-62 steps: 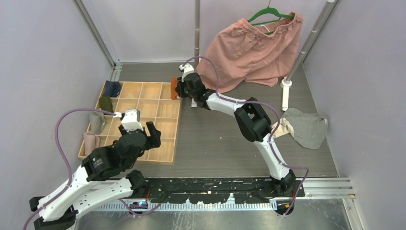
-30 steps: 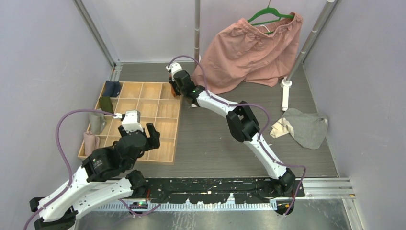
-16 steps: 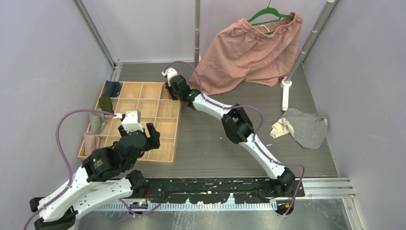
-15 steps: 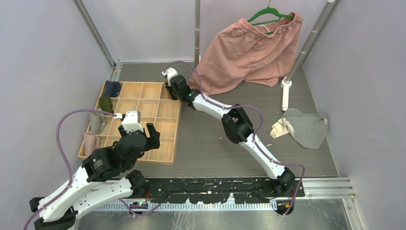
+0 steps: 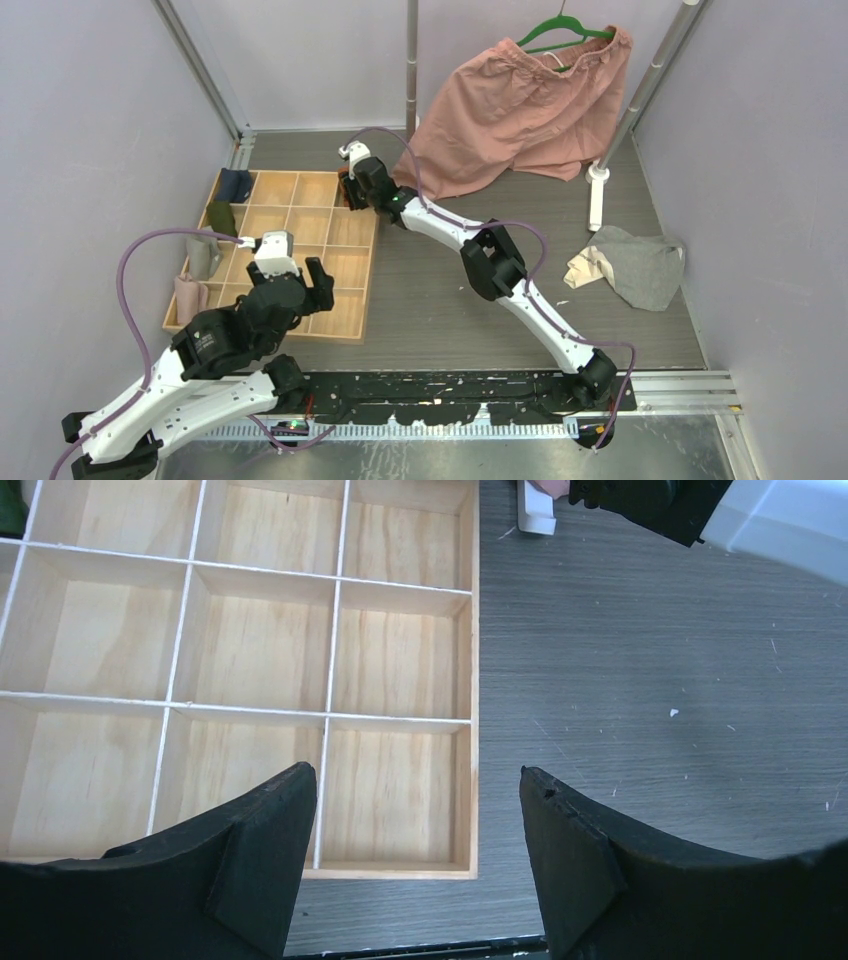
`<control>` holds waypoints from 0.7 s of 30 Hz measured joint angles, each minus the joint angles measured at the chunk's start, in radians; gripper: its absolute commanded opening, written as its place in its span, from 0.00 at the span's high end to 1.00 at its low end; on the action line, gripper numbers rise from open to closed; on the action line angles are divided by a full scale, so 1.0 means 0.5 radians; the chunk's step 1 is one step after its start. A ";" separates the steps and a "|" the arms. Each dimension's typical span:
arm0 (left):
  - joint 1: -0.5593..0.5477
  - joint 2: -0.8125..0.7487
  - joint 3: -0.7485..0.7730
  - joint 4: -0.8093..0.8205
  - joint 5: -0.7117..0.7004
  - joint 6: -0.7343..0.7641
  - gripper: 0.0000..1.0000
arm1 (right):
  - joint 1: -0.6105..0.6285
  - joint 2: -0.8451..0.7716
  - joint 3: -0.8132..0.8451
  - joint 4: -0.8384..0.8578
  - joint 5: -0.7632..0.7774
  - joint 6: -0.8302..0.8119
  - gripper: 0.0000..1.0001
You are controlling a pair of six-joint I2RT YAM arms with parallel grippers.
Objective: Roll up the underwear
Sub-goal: Place the underwear in the storage box.
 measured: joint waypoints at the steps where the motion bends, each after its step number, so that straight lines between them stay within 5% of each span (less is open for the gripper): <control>1: 0.000 -0.001 -0.002 0.000 0.000 0.000 0.24 | 0.000 0.000 -0.004 0.009 -0.005 0.007 0.55; 11: 0.000 -0.014 -0.024 -0.001 0.002 -0.004 0.24 | -0.029 -0.095 -0.183 0.150 -0.106 0.092 0.41; 21: 0.000 -0.031 -0.098 0.005 0.014 -0.034 0.24 | -0.110 -0.605 -0.699 0.164 -0.085 0.062 0.35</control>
